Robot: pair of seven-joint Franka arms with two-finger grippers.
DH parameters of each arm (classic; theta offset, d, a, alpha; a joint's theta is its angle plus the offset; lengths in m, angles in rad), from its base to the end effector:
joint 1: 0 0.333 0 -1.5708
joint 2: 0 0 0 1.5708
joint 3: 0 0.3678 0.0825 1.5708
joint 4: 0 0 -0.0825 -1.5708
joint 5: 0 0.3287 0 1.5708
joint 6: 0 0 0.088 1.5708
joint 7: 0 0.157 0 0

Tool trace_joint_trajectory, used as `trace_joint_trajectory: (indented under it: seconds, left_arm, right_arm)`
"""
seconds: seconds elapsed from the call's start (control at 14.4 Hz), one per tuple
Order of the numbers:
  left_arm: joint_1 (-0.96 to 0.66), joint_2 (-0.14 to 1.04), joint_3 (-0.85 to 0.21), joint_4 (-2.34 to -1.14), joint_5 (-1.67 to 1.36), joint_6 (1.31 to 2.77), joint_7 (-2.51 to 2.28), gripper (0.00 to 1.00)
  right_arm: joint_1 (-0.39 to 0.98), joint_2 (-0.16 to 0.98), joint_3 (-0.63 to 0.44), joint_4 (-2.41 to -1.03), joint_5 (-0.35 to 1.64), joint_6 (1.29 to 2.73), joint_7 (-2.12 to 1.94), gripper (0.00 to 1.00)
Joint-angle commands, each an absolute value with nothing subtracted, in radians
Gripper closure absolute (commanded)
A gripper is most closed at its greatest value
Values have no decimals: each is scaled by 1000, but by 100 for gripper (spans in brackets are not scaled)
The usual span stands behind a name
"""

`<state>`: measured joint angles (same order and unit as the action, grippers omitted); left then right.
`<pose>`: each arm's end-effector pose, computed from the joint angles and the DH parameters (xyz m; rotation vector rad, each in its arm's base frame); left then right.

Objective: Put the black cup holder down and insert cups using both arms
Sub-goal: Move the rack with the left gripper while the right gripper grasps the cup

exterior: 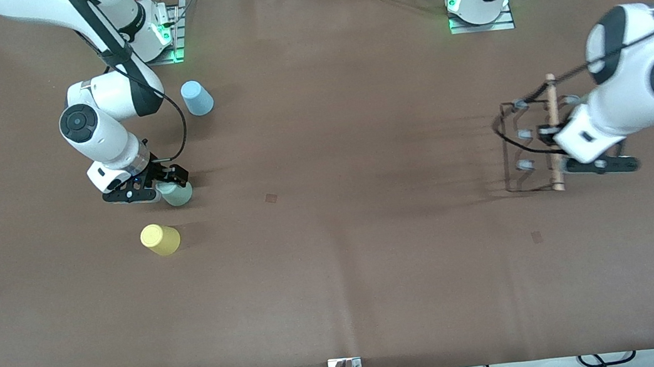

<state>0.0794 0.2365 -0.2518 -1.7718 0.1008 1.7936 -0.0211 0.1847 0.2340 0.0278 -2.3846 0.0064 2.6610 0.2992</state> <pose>0.5468 -0.0715 0.4382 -3.0566 0.2807 0.3109 0.4846 0.1045 0.2750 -3.1177 0.1454 -0.0604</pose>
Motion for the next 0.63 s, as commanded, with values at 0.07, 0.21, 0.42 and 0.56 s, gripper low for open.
trace_joint_trajectory:
  seconds: [0.07, 0.21, 0.42, 0.56]
  left_arm:
    - [42, 285, -418, -1712, 103, 1761, -61, 97]
    - [-45, 343, -433, -1649, 100, 1767, -222, 97]
    - [-187, 406, -433, -1569, 112, 1847, -441, 97]
    - [-241, 416, -431, -1574, 114, 1966, -534, 96]
  right_arm:
    - [183, 233, 29, -2405, 18, 2706, 302, 28]
    - [183, 232, 29, -2404, 18, 2703, 299, 65]
    - [183, 195, 23, -2388, 18, 2674, 279, 88]
    - [180, 141, 20, -2367, 5, 2584, 273, 88]
